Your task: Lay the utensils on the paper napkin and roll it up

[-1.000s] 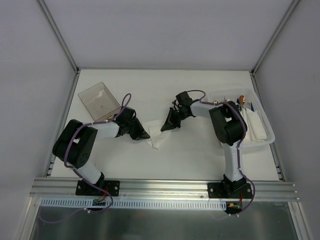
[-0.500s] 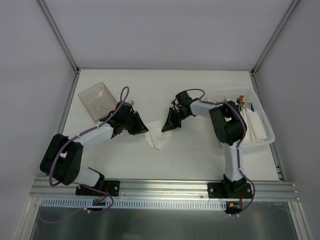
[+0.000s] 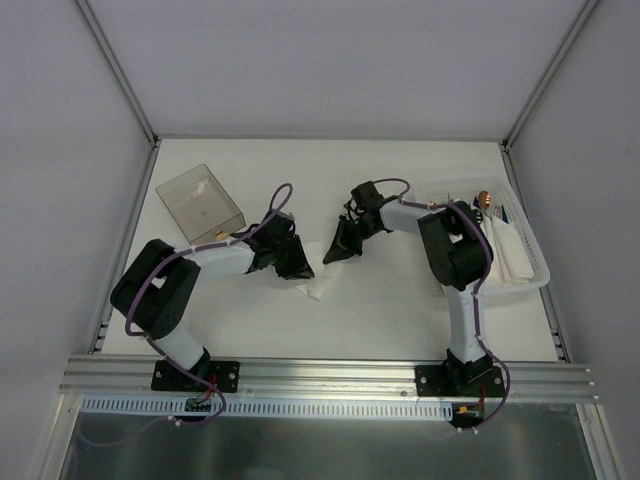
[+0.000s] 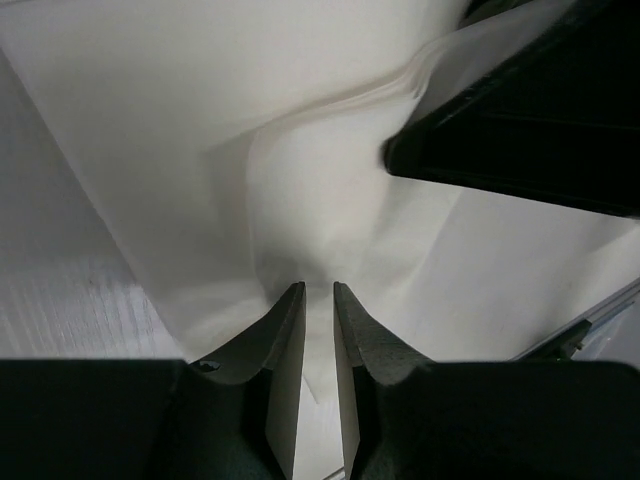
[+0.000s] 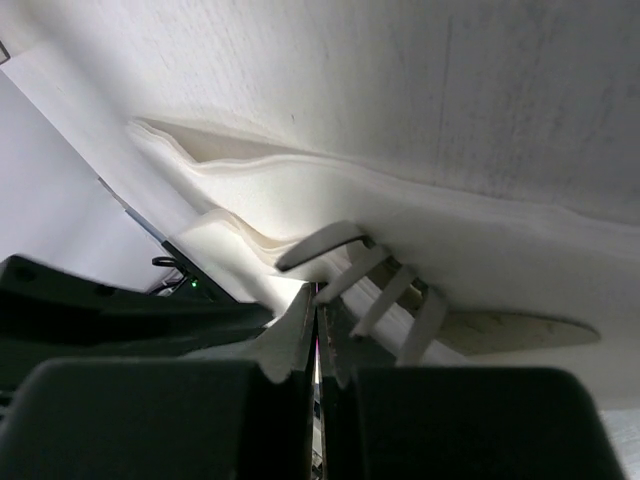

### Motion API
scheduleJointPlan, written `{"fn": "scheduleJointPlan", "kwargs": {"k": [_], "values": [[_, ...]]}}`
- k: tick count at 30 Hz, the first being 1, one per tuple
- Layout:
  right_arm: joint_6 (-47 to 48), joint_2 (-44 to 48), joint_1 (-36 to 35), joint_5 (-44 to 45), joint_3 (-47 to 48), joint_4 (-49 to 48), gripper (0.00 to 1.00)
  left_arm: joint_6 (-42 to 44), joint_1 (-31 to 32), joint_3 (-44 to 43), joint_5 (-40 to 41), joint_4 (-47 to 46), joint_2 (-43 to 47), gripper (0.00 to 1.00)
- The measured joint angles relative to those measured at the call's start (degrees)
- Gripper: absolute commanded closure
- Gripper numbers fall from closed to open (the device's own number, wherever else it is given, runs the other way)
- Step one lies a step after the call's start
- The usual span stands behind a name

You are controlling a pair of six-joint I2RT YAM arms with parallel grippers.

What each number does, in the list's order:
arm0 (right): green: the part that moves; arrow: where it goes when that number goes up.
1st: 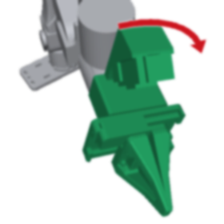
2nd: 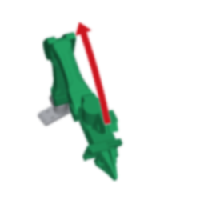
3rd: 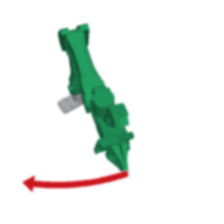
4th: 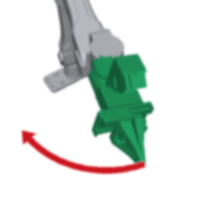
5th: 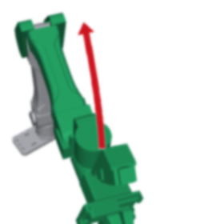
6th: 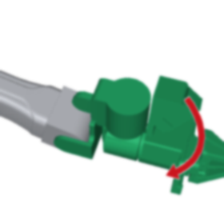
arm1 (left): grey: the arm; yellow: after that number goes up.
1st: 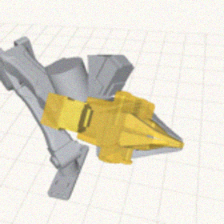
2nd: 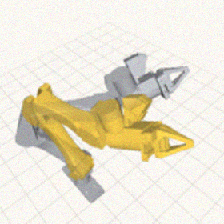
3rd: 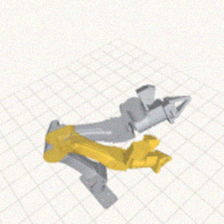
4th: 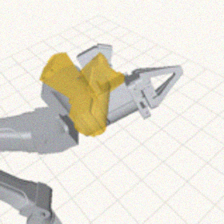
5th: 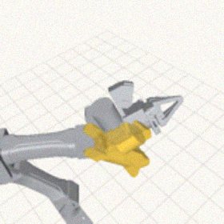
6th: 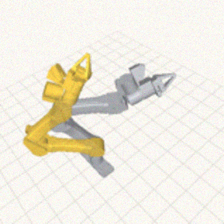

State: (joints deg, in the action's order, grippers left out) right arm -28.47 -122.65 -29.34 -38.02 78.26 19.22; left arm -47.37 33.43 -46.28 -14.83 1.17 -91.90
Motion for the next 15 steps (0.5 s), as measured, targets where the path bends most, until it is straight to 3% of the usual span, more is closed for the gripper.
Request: {"fn": "scheduleJointPlan", "kwargs": {"k": [6,7,10,15], "values": [[-0.02,-0.09,-0.15,-0.02,0.22,-0.13,0.99,-2.75,0.37,-0.9,-0.35,-0.35,-4.87,0.86],[0.11,-0.17,-0.15,-0.02,0.37,-0.15,0.89,-3.15,0.37,-0.87,-0.31,-0.39,-4.96,0.87],[1.55,-0.42,-0.17,-0.39,1.51,0.07,0.79,-5.18,0.28,-0.39,-0.26,-1.18,-5.14,0.89],[6.36,-0.72,-0.11,-0.13,4.48,1.6,0.73,-7.72,0.22,1.42,-0.11,-3.98,-5.01,0.91]]}}
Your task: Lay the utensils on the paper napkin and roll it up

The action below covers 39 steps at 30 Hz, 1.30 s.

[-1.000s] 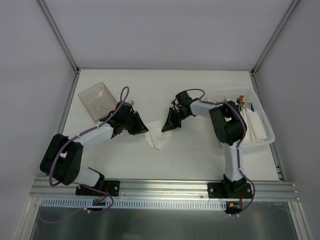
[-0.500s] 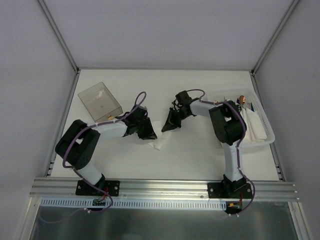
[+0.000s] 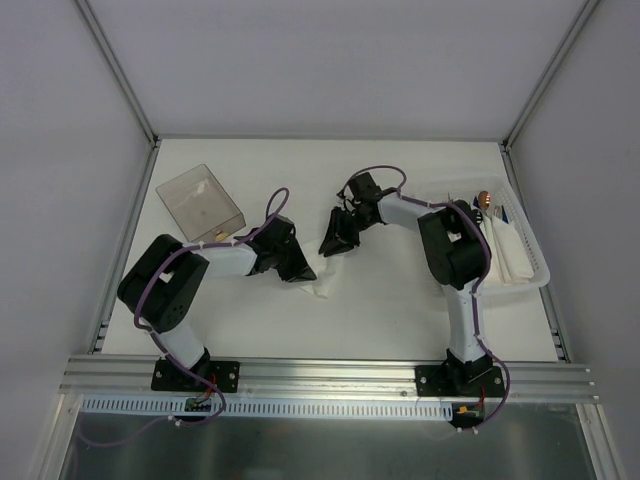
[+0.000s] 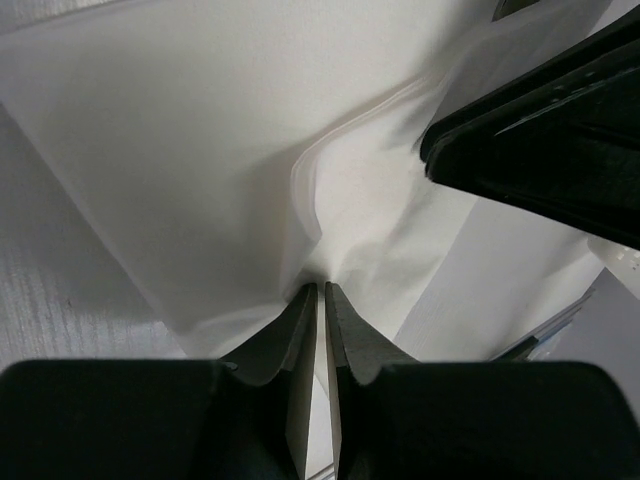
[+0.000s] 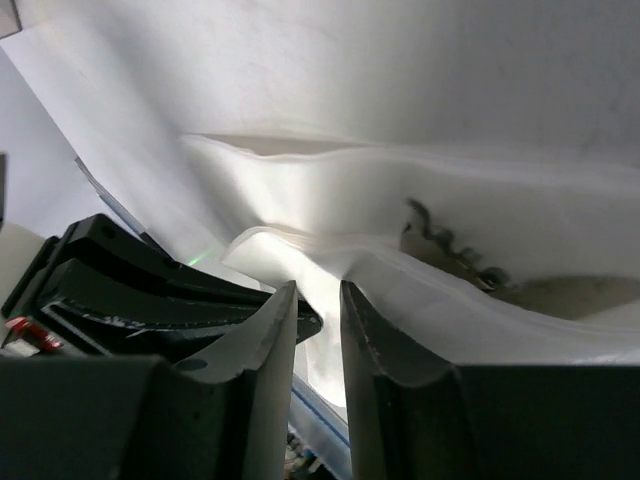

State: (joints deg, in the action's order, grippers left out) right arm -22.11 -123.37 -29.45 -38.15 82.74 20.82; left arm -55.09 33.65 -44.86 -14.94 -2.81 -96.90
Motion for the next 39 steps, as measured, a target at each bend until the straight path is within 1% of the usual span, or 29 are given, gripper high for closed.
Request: {"fn": "scheduleJointPlan", "kwargs": {"k": [1,3,4,7,15,19,22,25,29,35,39], "values": [[1.22,-0.02,0.09,-0.02,0.83,0.33,0.79,-0.09,-0.02,0.22,0.0,-0.35,0.07,0.91],[3.39,0.0,0.31,-0.07,2.25,0.55,0.88,-0.2,-0.33,0.5,-0.04,-0.81,0.13,0.91],[4.79,0.0,0.46,-0.09,2.86,0.52,0.95,-0.22,-0.37,0.61,-0.17,-0.96,0.13,0.91],[7.98,0.0,0.68,-0.09,3.63,0.68,1.0,-0.15,-0.7,0.76,-0.52,-1.27,0.15,0.91],[20.09,-1.38,0.15,-0.02,9.53,7.82,1.0,0.98,-1.51,1.22,-1.44,-1.79,0.28,0.91],[24.61,-1.4,-0.63,-0.04,9.38,9.97,1.0,2.8,-2.69,1.25,-2.38,-1.66,0.39,0.91],[25.38,-1.4,-0.68,-0.9,7.28,9.44,1.0,4.26,-4.63,1.68,-3.21,-1.29,0.81,0.91],[24.13,-1.38,0.48,-3.5,3.23,6.99,1.0,5.53,-6.51,2.08,-3.74,-0.81,1.4,0.91],[18.71,-0.57,2.38,-8.33,-1.84,0.72,0.99,6.62,-7.13,2.25,-4.33,-0.83,1.44,0.91],[5.86,0.85,4.35,-11.89,-9.31,-13.55,0.96,6.73,-7.13,2.25,-4.39,-0.83,1.44,0.91],[-2.95,1.29,5.55,-12.52,-12.83,-23.26,0.96,6.69,-7.13,2.25,-4.37,-0.81,1.44,0.91]]}}
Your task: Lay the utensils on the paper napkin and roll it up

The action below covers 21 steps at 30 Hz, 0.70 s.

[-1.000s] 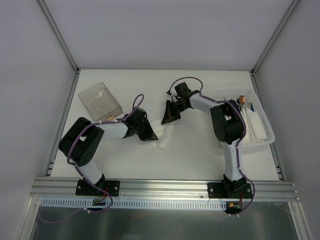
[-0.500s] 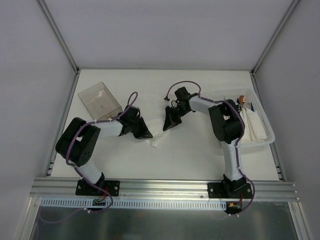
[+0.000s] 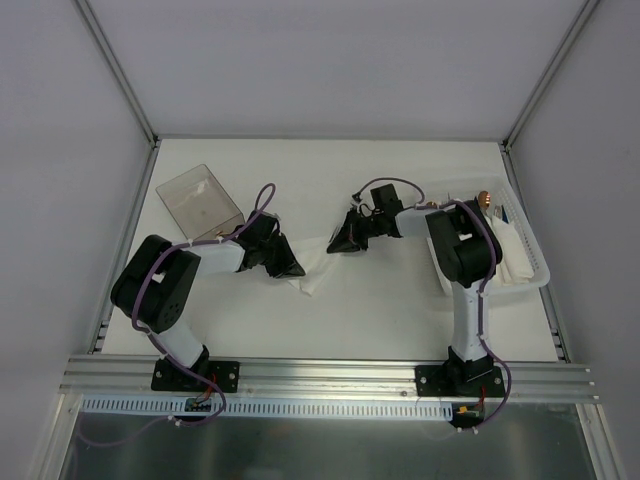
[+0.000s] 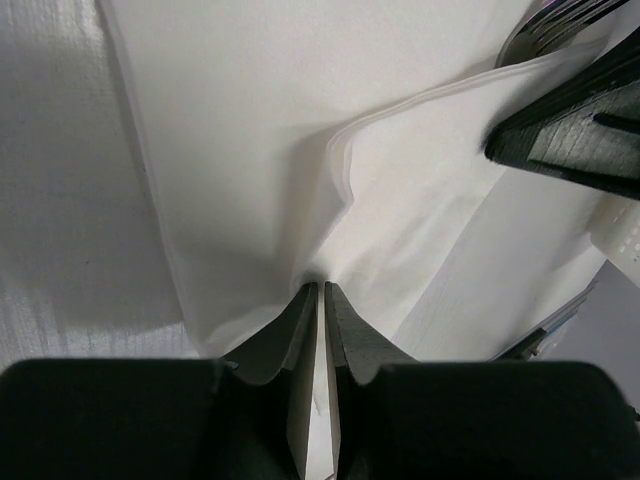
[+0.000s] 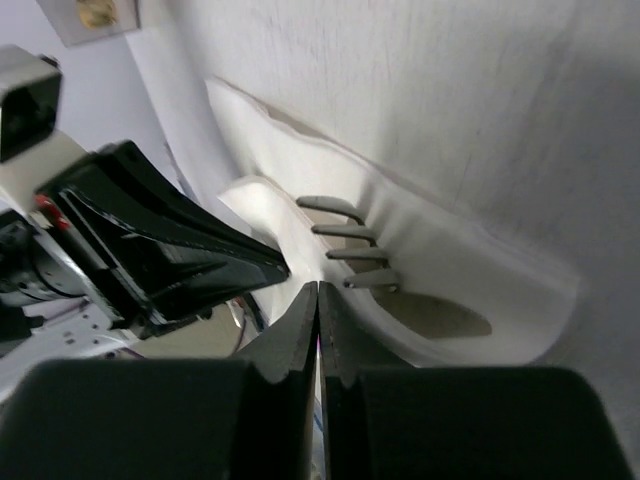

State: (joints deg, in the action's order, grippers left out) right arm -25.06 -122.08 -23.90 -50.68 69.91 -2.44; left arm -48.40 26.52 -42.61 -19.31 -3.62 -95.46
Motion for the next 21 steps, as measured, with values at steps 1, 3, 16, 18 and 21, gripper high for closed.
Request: {"fn": "scheduleJointPlan", "kwargs": {"k": [1,3,16,18,21], "values": [[-1.7,0.07,0.17,-0.07,-0.63,-1.97,0.96,0.02,0.0,0.02,0.0,0.0,0.0,0.91],[-5.4,0.31,0.5,-0.28,-2.16,-6.14,0.95,0.0,0.0,0.02,0.0,0.0,0.0,0.91],[-10.91,0.31,0.68,0.55,-3.08,-10.51,0.99,-0.07,0.0,0.02,0.02,0.0,0.0,0.91],[-9.57,0.31,0.68,1.11,-3.08,-8.57,0.99,-0.11,0.0,0.02,0.02,0.0,0.0,0.91],[-7.26,0.31,0.66,2.1,-2.89,-5.66,0.99,-0.17,0.0,0.02,0.0,0.0,0.0,0.9]]}}
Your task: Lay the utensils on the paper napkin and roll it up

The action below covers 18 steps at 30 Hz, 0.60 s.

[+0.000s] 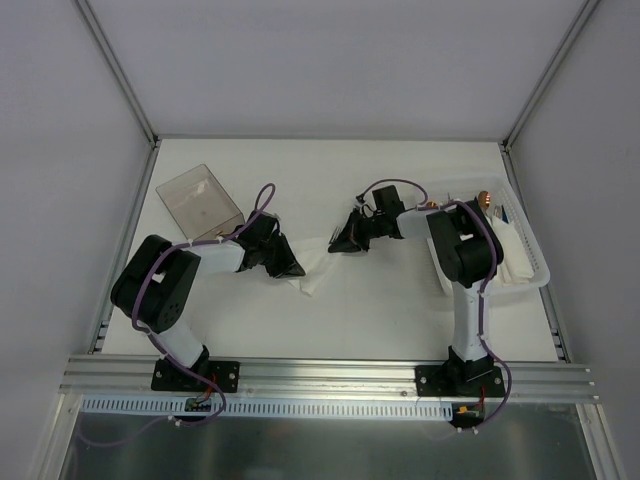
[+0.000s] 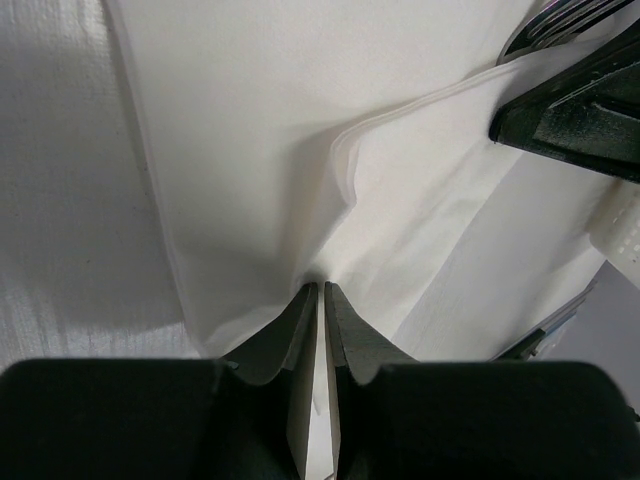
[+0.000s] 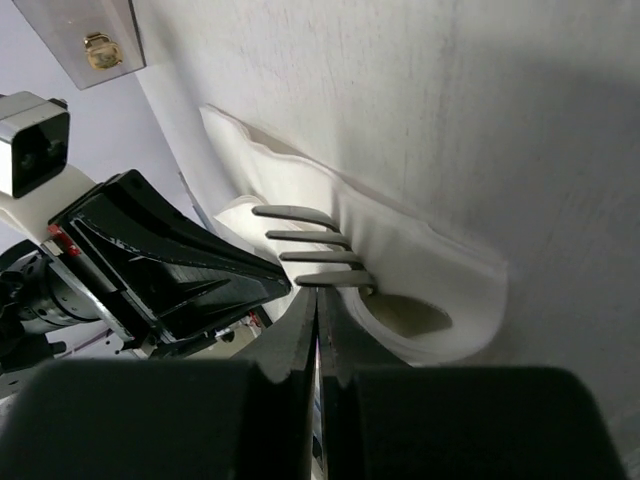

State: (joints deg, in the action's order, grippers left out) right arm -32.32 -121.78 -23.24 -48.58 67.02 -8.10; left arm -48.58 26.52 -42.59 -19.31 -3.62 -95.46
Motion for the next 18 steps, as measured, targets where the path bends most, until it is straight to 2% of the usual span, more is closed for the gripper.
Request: {"fn": "scheduleJointPlan", "kwargs": {"k": [6,10,14,18], "values": [[4.44,0.0,-0.11,1.6,2.95,6.58,1.0,-0.02,0.0,0.0,0.04,0.04,0.31,0.86],[5.6,0.0,-0.24,2.16,3.41,8.48,1.0,0.17,0.0,0.24,0.37,0.48,1.46,0.8],[6.19,0.0,-0.26,2.34,3.69,9.44,1.0,1.25,0.0,1.53,1.99,2.6,5.46,0.7],[6.84,-0.13,-0.26,2.71,4.35,10.91,1.0,2.45,-0.04,2.27,4.83,4.76,13.33,0.56]]}}
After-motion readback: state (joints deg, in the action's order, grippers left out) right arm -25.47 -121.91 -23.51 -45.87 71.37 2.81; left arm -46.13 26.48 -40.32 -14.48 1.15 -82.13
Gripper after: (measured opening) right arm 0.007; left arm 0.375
